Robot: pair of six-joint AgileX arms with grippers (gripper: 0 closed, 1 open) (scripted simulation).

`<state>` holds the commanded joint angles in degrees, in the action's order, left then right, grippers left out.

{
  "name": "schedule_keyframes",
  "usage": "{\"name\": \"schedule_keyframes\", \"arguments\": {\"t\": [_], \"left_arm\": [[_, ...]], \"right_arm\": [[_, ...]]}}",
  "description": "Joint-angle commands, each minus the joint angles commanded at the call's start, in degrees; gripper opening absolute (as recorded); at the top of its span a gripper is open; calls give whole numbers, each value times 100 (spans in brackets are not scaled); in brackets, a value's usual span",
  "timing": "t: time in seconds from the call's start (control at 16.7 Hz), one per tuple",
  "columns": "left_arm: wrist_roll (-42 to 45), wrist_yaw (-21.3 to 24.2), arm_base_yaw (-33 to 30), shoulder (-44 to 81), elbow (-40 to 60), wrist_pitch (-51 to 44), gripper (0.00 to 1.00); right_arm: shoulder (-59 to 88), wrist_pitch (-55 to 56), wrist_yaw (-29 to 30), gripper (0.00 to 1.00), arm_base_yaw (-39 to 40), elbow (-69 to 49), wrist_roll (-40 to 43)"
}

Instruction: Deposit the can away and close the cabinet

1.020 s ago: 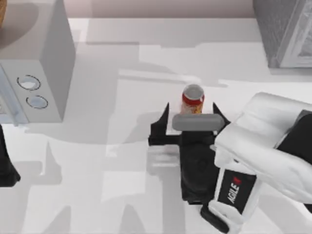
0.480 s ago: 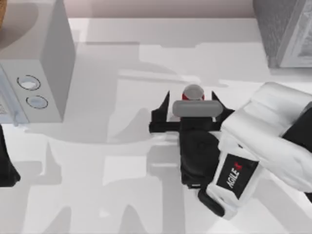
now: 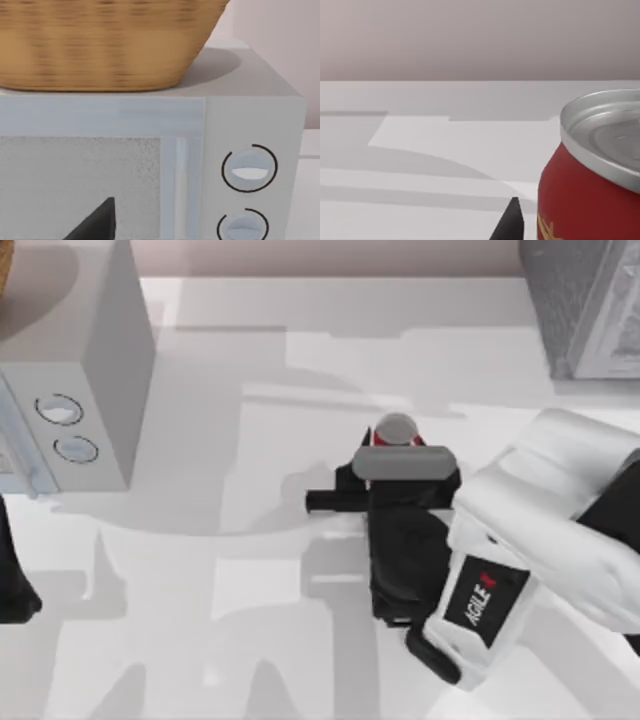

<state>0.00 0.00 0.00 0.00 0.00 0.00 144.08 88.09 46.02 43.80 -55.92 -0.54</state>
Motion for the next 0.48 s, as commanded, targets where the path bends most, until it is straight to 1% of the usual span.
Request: {"name": "schedule_keyframes", "arguments": {"t": [0.24, 0.3, 0.48], "left_arm": [[0, 0, 0, 0, 0, 0, 100], [0, 0, 0, 0, 0, 0, 100], [0, 0, 0, 0, 0, 0, 100]], "right_arm": [[0, 0, 0, 2, 0, 0, 0], [0, 0, 0, 0, 0, 0, 0], [0, 0, 0, 0, 0, 0, 0]]}}
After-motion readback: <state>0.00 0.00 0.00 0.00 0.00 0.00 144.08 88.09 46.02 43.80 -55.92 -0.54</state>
